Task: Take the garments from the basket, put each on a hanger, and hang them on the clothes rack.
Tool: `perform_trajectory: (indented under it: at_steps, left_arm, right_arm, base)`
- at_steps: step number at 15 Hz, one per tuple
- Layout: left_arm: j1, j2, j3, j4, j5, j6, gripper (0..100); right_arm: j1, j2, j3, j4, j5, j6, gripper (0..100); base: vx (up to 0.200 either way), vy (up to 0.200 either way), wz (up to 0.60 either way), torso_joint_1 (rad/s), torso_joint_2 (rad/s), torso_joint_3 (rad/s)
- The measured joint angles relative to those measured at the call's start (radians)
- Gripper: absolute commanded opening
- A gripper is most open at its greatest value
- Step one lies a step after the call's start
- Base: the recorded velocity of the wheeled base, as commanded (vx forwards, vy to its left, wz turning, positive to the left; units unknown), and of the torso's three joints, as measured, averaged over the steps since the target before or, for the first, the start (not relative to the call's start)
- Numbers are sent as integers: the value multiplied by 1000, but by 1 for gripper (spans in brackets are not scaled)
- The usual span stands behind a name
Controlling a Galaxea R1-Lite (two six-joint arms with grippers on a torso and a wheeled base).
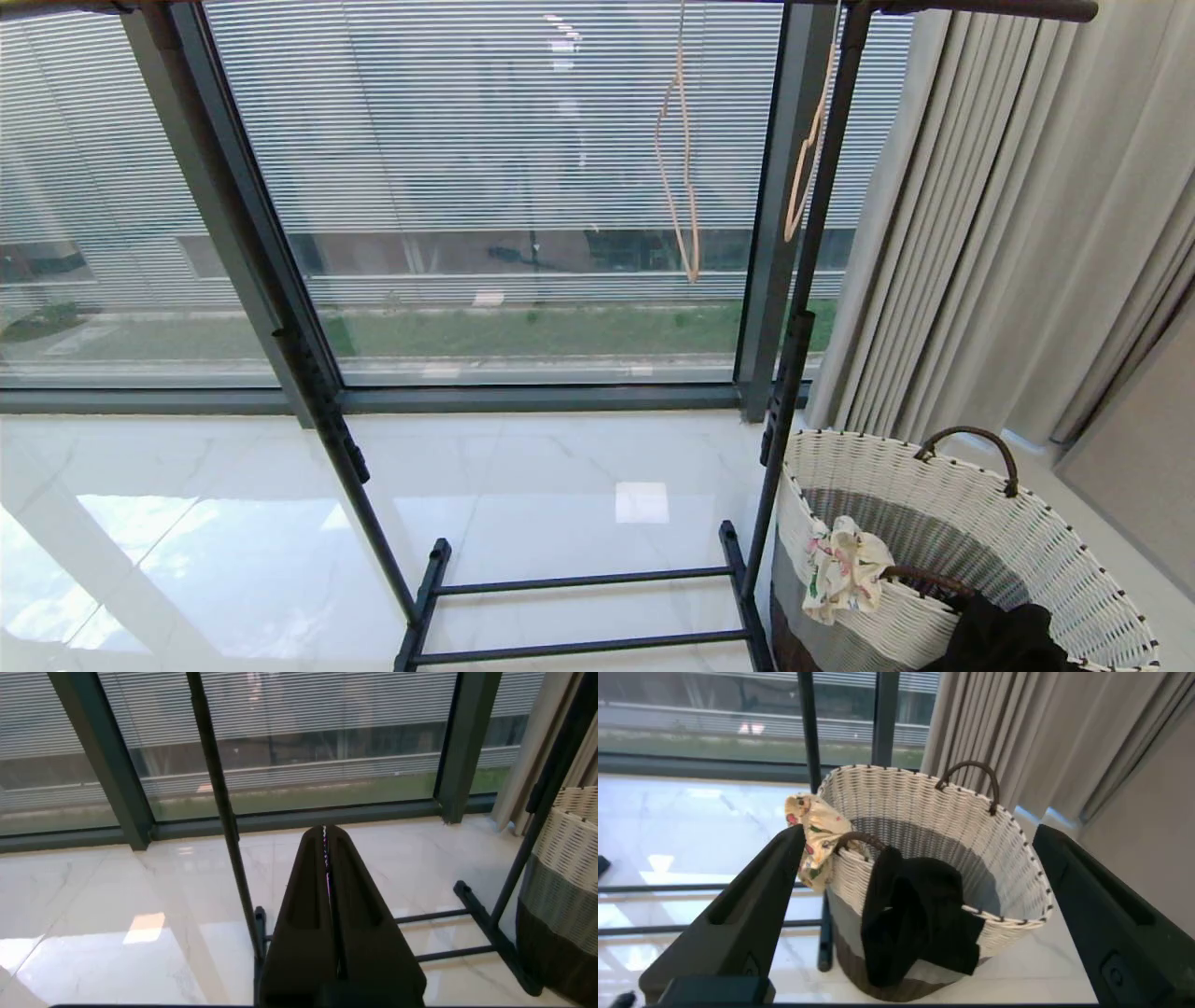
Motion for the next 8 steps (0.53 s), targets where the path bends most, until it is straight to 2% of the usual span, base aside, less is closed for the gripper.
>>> perform_trajectory:
  at_steps: [2,4,6,8]
  left_arm:
    - [0,0,0,0,2,4,0]
    - [1,0,0,0,2,5,0]
    - [0,0,0,0,0,3,0]
    - [0,0,0,0,-6,3,0]
  right_arm:
    - [0,0,0,0,0,-34,100]
    - [0,0,-4,-6,6,-36,100]
    - [5,20,-52,0,6,-16,100]
    - [12,111,-113,6,-5,-11,100]
  base:
    - [0,0,0,0,0,0]
    - [0,0,0,0,0,0]
    - [0,0,0,0,0,0]
    - [0,0,0,0,0,0]
